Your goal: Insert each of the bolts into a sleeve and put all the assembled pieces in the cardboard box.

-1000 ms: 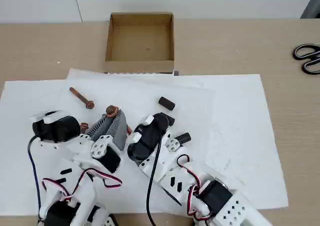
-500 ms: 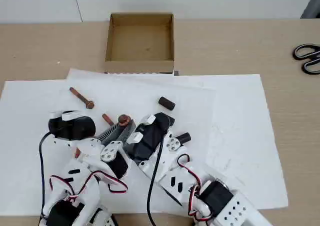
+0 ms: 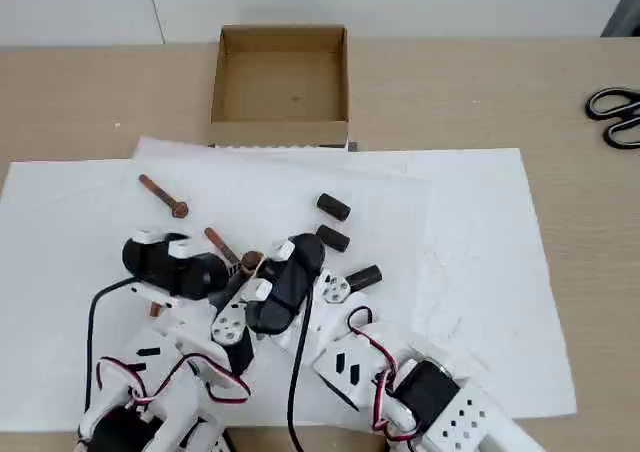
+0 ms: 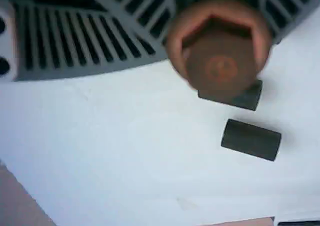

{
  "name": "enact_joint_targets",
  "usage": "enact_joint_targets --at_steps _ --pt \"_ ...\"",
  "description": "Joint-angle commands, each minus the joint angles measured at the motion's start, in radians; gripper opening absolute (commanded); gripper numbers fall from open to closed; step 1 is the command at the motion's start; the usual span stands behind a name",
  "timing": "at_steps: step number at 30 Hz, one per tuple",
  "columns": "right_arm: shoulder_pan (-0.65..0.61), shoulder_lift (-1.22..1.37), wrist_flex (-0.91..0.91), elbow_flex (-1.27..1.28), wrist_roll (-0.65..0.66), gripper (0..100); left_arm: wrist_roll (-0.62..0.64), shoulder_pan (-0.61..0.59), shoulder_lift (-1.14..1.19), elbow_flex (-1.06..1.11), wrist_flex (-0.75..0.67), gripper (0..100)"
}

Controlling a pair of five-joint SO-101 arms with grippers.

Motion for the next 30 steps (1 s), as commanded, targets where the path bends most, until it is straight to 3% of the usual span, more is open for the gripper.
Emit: enact_joint_targets --at_steps 1,7,14,30 --pt "0.005 -0.018 -0.051 -0.023 0.017 0.2 -0.034 -0.003 0.005 0.012 0.06 1" --pt "0.005 -0.016 -0.047 -0.021 0.017 0.2 -0.04 -0.009 0.003 0.007 0.015 2" --pt "0.005 -0.016 -0.044 -0.017 0.017 0.2 -0.034 -0.011 0.003 -0.019 0.008 20" --pt "0.005 -0.016 -0.044 0.011 0.015 0.2 0.009 -0.011 0.008 -0.217 0.003 20"
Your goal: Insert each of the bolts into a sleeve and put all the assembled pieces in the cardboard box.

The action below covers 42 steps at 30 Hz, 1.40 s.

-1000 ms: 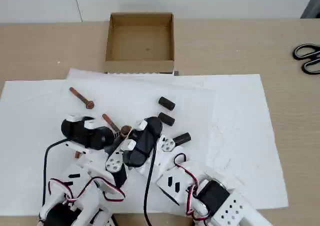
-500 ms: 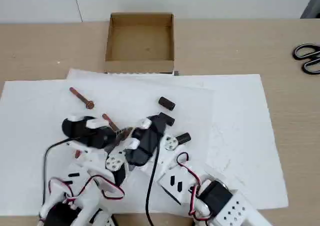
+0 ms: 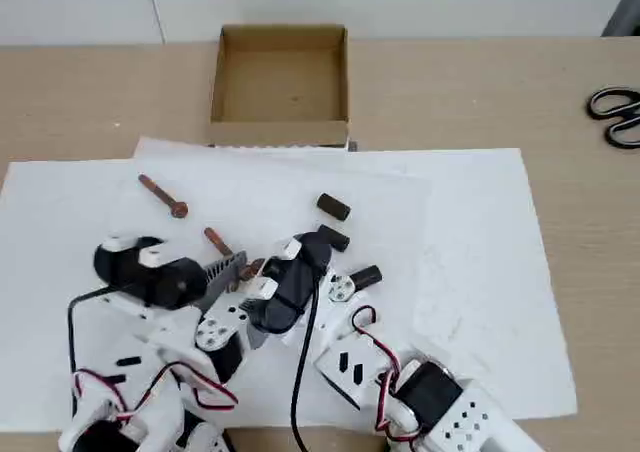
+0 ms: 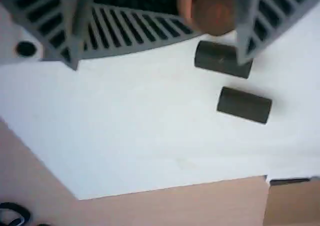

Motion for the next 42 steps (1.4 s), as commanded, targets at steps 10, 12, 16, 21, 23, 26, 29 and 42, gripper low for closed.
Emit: enact_joint_targets --at_steps 10,12,16,21,23,26,29,42 --pt "0.01 -0.012 -0.027 -0.012 0.005 0.2 -0.006 -0.029 -0.003 -0.093 -0.003 1" --pt "0.041 -0.012 -0.027 -0.012 0.003 0.2 -0.015 -0.087 -0.003 -0.065 -0.006 1" --pt "0.162 -0.012 -0.027 -0.012 -0.04 0.2 -0.135 -0.259 -0.005 0.012 -0.009 1" --pt "0.259 0.001 0.03 -0.031 -0.066 0.2 -0.226 -0.416 -0.005 0.182 -0.069 1" --pt "0.28 0.042 0.07 -0.078 -0.071 0.2 -0.235 -0.425 -0.006 0.254 -0.092 1" --pt "0.328 0.17 0.082 -0.213 -0.132 0.2 -0.233 -0.422 -0.006 0.337 -0.127 1" --pt "0.374 0.363 0.087 -0.4 -0.175 0.2 -0.23 -0.425 -0.006 0.424 -0.181 1" --pt "0.418 1.113 0.064 -1.134 -0.034 0.2 -0.229 -0.428 -0.006 0.555 -0.334 1"
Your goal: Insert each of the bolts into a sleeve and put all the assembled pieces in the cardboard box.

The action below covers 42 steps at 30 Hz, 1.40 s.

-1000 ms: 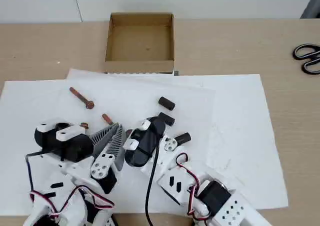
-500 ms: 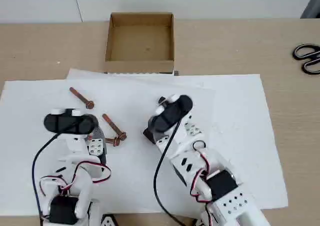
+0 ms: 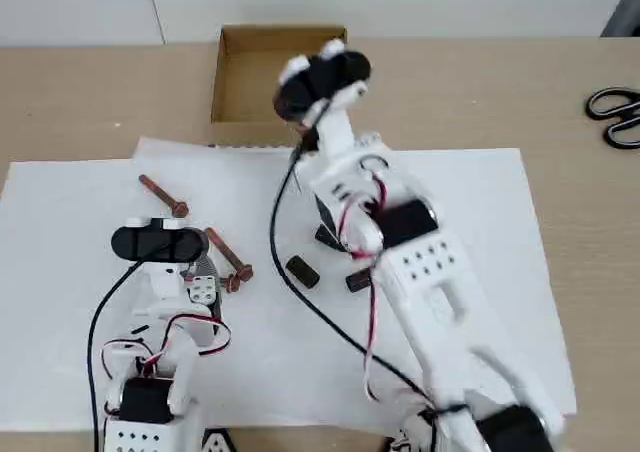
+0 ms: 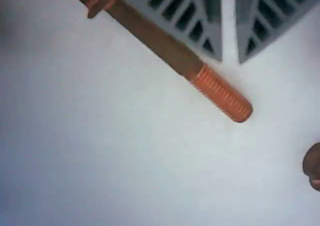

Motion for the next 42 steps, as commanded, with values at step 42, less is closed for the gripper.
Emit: enact_joint_targets --at_steps 42 --pt "0.11 1.05 0.088 -1.274 0.359 9.0 0.0 -0.003 -0.008 -0.002 -0.025 1"
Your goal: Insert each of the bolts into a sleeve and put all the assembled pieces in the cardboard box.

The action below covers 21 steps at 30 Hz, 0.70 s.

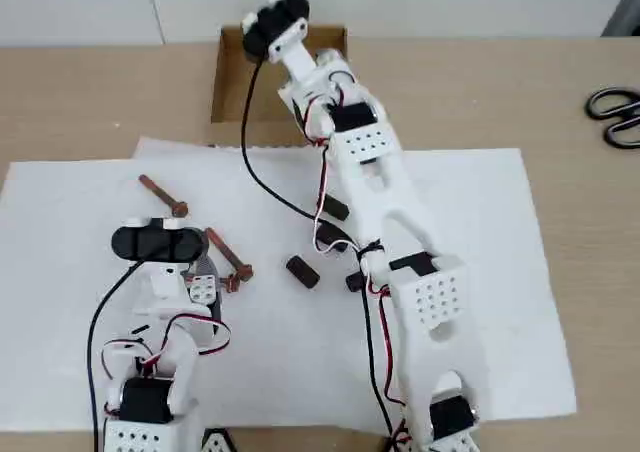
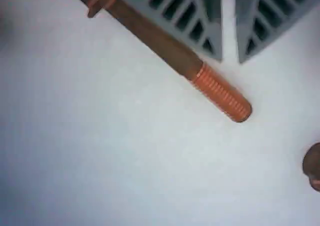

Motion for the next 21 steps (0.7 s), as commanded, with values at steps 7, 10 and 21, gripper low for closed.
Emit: enact_joint_targets --at_steps 7,10,21 --pt "0.025 -0.11 0.456 -0.359 0.003 0.2 0.0 -0.003 -0.008 -0.002 -0.025 1" --pt "0.028 -0.108 0.567 -0.439 -0.058 0.3 0.0 -0.003 -0.008 -0.002 -0.025 1" --pt "0.036 -0.113 1.024 -0.743 -0.245 0.3 0.0 -0.005 -0.008 -0.002 -0.023 1"
